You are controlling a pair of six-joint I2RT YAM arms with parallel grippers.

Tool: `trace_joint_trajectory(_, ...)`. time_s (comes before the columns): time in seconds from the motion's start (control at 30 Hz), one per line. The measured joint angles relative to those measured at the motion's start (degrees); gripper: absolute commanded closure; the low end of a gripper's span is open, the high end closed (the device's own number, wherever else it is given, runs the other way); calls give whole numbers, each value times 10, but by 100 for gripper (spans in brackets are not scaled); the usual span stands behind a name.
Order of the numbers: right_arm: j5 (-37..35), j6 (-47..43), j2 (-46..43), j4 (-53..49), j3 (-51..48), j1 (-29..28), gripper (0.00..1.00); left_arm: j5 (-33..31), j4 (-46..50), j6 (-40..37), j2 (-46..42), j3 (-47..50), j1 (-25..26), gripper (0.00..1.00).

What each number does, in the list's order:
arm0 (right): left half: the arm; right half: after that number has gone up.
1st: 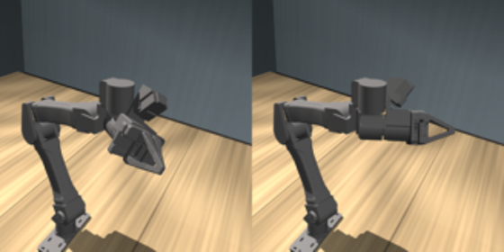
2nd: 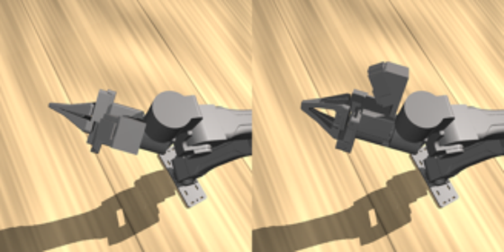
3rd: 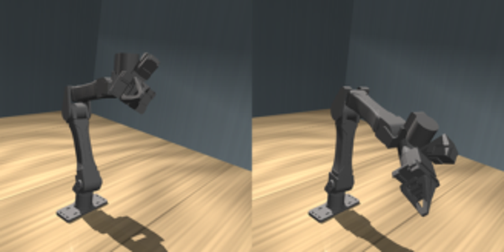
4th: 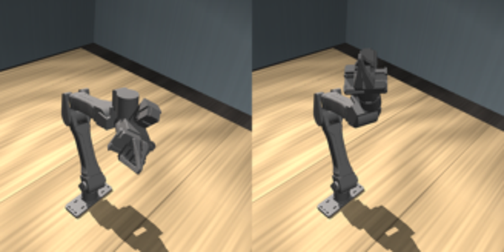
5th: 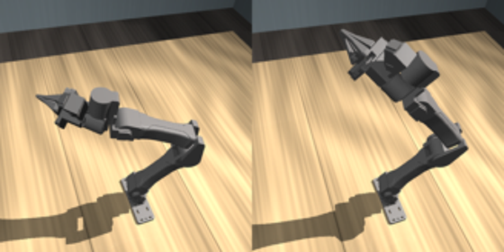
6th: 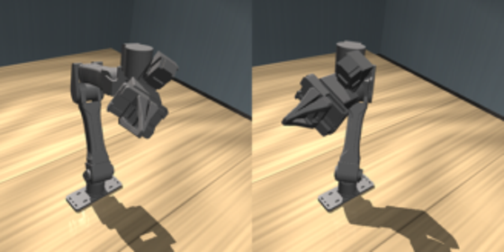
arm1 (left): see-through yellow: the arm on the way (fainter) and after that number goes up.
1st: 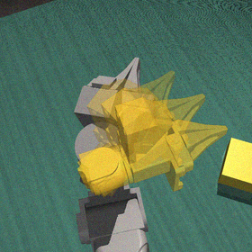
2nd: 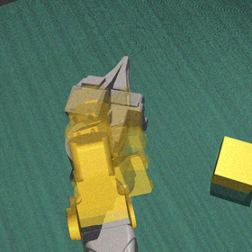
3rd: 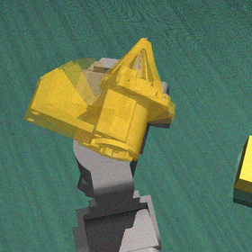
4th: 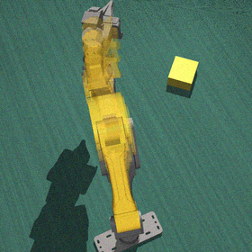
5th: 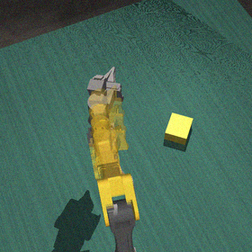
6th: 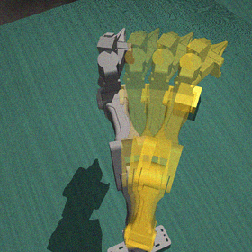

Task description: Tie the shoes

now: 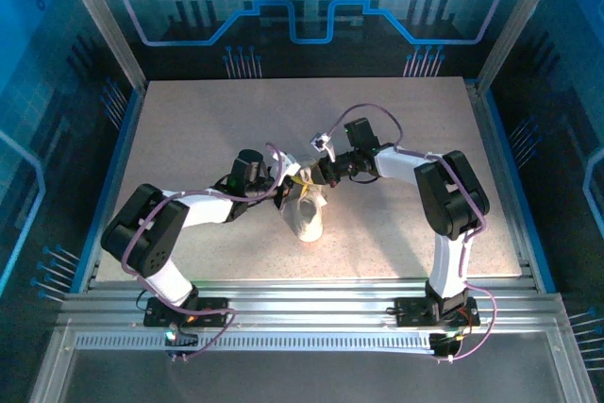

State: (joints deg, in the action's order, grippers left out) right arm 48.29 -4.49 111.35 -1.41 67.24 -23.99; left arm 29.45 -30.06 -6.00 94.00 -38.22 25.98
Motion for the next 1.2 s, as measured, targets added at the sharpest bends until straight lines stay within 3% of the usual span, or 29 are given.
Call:
trace_joint_trajectory(0.47,0,-79,0,-26,33,0,92,19,0,1,-7,0,-7,100)
trace_joint_trajectory(0.9,2,-70,-2,18,52,4,91,75,-2,16,-8,7,-9,100)
trace_joint_trajectory(0.97,1,-70,-2,13,52,3,86,75,-2,19,-8,7,-9,100)
trace_joint_trajectory(1.07,-4,-56,-2,-4,58,3,69,74,-2,31,-6,7,-9,100)
trace_joint_trajectory(1.2,-25,-14,0,-46,93,3,60,67,1,56,0,3,-9,100)
